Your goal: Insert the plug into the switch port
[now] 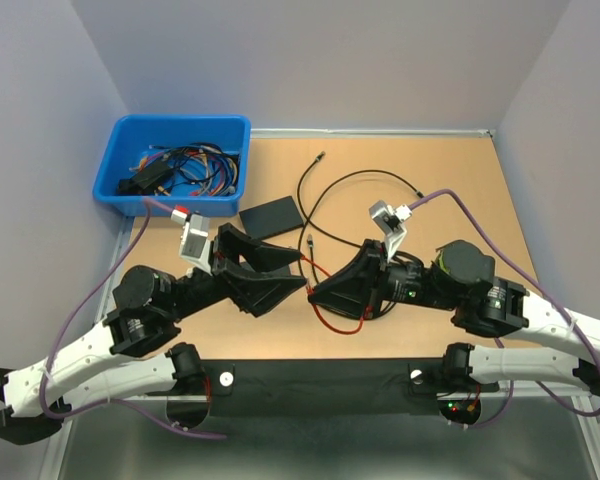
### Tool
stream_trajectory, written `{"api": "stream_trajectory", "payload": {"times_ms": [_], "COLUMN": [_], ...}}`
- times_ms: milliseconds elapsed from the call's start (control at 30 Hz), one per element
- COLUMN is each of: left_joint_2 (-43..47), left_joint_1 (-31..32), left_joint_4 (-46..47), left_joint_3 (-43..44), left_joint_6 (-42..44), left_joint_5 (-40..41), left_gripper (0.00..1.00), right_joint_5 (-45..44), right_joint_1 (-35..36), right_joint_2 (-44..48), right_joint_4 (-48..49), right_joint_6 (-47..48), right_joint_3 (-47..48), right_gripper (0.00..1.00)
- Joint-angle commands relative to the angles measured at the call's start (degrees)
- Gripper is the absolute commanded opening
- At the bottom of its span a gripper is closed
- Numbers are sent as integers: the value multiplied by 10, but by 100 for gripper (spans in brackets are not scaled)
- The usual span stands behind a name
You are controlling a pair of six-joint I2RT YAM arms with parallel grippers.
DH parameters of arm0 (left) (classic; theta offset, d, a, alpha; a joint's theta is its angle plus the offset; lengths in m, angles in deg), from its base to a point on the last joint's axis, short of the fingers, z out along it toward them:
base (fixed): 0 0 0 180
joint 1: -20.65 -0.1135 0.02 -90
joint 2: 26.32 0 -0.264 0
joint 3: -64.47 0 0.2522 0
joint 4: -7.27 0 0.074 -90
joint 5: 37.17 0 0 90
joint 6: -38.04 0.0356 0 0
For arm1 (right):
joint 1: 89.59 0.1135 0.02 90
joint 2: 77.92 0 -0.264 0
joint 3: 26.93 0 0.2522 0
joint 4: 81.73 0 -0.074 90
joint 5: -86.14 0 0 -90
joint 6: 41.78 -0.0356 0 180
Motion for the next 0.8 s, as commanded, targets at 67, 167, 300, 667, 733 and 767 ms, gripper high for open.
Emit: {"api": "stream_trajectory", "payload": {"times_ms": [67,167,300,667,733,767], "left_joint_2": [42,70,82,21,8,3], "left_joint_1": [2,1,1,1,1,1], "left_joint_4": [39,37,6,-148,-152,-152], "left_joint_3": [-10,-21,-18,99,101,100], "left_joint_6": [4,12,27,84,82,81], "left_joint_5": [6,21,40,90,85,80], "left_gripper": [68,70,72,70,69,69], "right_joint_5": [60,62,47,-18,-21,-20], "right_joint_1": [3,4,3,3,3,3], "right_joint_2": [-9,-25,-46,-55,-54,-54], "right_joint_4": [41,42,42,37,36,37], "right_joint_6": [29,48,76,166,172,173], "right_joint_3": [54,52,50,54,57,59], "right_gripper": [0,0,0,0,0,1]}}
